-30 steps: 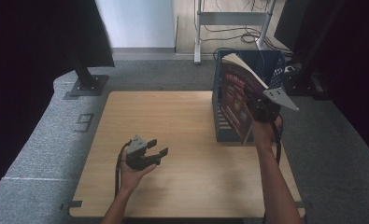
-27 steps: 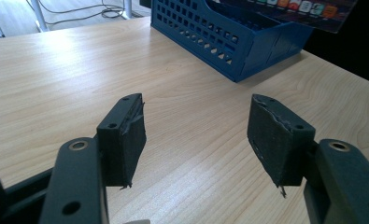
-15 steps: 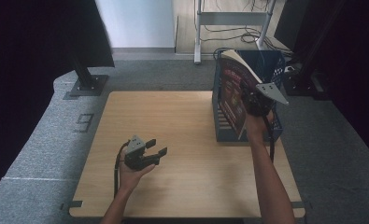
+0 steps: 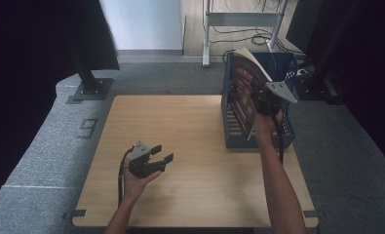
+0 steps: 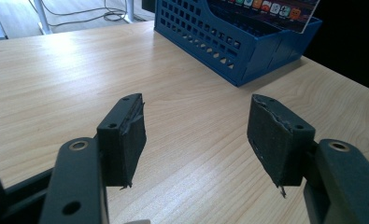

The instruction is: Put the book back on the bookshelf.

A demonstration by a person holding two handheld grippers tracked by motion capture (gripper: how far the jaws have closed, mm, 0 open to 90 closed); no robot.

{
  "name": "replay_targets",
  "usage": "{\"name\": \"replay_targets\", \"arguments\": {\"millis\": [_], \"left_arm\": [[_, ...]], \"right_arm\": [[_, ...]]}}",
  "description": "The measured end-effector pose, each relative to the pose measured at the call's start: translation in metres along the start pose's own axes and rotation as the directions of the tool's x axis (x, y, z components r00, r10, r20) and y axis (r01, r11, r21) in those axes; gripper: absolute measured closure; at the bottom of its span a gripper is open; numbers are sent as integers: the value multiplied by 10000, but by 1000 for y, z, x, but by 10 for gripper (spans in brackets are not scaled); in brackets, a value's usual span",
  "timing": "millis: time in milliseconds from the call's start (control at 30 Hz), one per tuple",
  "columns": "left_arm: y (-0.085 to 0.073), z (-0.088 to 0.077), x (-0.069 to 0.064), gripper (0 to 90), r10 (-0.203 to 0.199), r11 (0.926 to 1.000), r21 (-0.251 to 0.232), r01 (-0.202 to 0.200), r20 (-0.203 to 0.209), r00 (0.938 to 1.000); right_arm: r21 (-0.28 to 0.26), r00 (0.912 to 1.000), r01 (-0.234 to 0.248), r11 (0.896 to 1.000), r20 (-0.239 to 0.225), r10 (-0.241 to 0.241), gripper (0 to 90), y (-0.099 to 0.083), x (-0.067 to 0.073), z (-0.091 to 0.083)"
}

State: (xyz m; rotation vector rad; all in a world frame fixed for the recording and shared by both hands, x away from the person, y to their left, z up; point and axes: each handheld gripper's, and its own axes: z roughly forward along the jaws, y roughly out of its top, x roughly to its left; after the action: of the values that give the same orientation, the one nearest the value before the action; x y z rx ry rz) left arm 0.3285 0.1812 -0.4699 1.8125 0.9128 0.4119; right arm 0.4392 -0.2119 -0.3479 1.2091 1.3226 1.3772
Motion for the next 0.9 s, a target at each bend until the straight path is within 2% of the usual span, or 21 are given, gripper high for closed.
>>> {"name": "replay_targets", "arguments": {"millis": [167,333,667,900], "left_arm": [[0,-1,2,372,-32,10000,-16,32,-10,10000],[0,-1,2,372,-54,10000,-23,54,18,10000],[0,-2,6,373,-151,9998,-87,150,-26,9999],[-1,-2,6,373,-158,9999,-53,158,-50,9999]], "right_arm": [[-111,10000,-59,9999,29,59,816,0,1,6],[-105,10000,77,9999,28,-77,816,-3,3,16],[-23,9996,-48,10000,260,49,816,-10,0,27],[-91,9997,6,10000,244,-3,816,-12,-1,32]]}}
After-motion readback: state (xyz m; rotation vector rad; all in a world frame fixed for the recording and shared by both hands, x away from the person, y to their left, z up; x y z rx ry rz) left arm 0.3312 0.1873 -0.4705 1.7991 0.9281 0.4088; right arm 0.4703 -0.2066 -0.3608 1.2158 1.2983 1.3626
